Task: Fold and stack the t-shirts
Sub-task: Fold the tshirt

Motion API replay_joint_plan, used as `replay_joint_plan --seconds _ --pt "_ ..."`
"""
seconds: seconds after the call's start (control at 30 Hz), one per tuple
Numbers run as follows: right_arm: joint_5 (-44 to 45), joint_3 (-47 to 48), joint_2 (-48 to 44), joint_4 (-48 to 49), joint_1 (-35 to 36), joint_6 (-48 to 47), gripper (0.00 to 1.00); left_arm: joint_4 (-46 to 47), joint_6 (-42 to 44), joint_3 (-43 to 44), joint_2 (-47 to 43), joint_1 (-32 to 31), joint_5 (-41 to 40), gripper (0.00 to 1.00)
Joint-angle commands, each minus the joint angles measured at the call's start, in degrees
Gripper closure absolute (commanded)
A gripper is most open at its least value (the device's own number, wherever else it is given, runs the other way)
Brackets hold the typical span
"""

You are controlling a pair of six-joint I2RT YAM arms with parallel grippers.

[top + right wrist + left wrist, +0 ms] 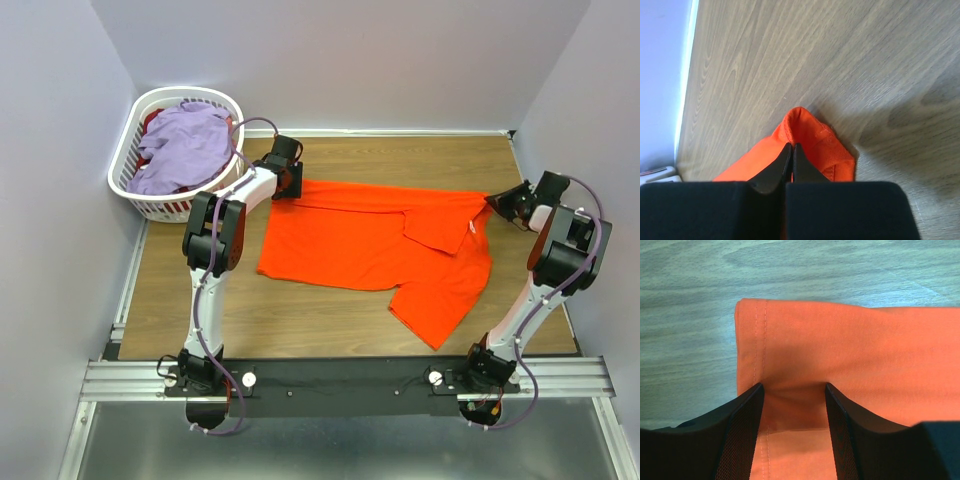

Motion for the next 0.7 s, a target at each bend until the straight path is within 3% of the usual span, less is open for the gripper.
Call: replay_joint_plan --seconds 0.0,0.13,0.37,0.67 --pt "-0.78 -1.00 2.02 0.17 -0.77 0.05 0.91 -1.63 -0.16 0.56 1.79 0.59 -0.14 0.39" --pt "-0.87 -1.17 2.73 -0.09 -0.68 -0.82 0.80 -1.45 -0.07 0.65 1.79 0.59 0.12 0.39" --pt "2.98 -1.70 -3.76 -2.46 -0.24 -2.49 0.65 -1.19 0.02 1.17 -1.45 0.59 1.97 0.37" --pt "4.85 -1.44 -11.16 -6.16 7.05 -5.75 0.65 0.21 0.20 1.27 -9.63 0.59 1.97 0.33"
